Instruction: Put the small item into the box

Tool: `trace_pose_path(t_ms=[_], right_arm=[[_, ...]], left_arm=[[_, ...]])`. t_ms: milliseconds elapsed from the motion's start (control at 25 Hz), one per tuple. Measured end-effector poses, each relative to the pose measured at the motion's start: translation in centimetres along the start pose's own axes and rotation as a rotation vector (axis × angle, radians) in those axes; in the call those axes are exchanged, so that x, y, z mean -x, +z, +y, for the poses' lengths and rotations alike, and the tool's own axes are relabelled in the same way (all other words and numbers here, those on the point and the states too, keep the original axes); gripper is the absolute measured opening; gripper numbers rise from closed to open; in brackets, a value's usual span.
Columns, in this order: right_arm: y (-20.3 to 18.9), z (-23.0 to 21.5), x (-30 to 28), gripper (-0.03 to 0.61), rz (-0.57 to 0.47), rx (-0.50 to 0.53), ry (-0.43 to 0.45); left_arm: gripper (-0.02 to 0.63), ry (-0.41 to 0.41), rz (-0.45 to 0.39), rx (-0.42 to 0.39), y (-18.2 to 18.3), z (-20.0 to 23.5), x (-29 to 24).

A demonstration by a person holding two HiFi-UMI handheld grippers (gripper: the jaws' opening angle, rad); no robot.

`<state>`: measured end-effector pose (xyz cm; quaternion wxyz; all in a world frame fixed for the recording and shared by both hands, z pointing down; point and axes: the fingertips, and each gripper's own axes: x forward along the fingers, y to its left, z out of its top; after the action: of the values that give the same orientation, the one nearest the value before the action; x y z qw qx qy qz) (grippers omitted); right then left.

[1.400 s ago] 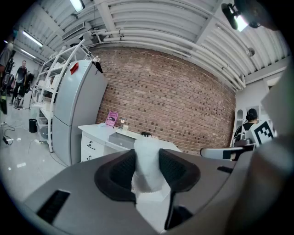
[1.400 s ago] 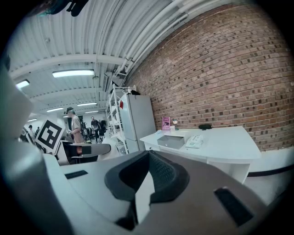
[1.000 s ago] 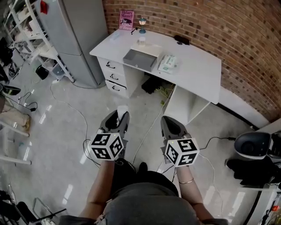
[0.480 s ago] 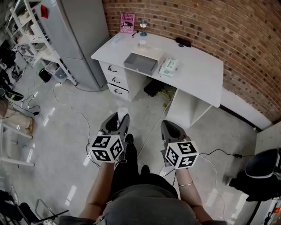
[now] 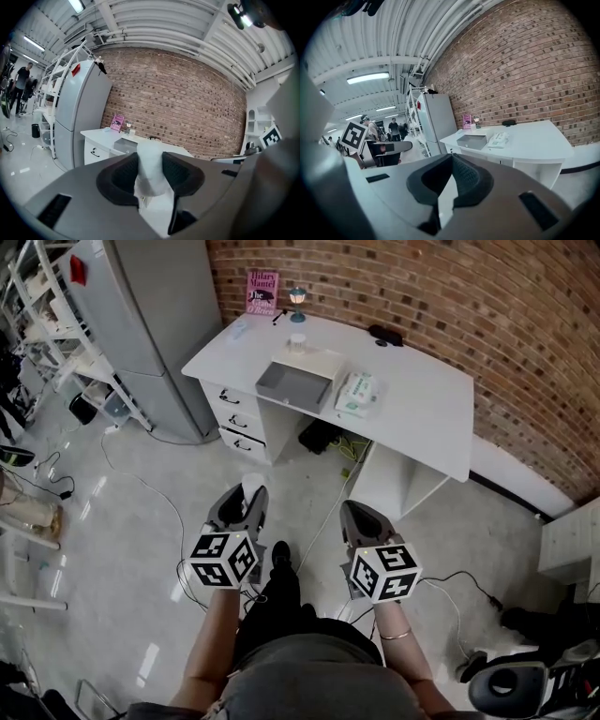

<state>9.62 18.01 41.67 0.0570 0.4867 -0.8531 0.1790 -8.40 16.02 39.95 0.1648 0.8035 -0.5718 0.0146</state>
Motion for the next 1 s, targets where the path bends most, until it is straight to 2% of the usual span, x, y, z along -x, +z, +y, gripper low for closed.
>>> trace_pose_path(t_ms=[520, 1000], right_arm=[[4.8, -2.3, -11.8, 0.006, 0.015, -0.008, -0.040], [8.1, -3.7, -20.8, 0.006, 0.025, -0.021, -0.109]], left_arm=[[0.173, -0.041, 0.021, 0.044, 3.2, 7.1, -10.4], [0.173, -0.120, 0.050, 0.028, 6.1, 12.2, -18.2]])
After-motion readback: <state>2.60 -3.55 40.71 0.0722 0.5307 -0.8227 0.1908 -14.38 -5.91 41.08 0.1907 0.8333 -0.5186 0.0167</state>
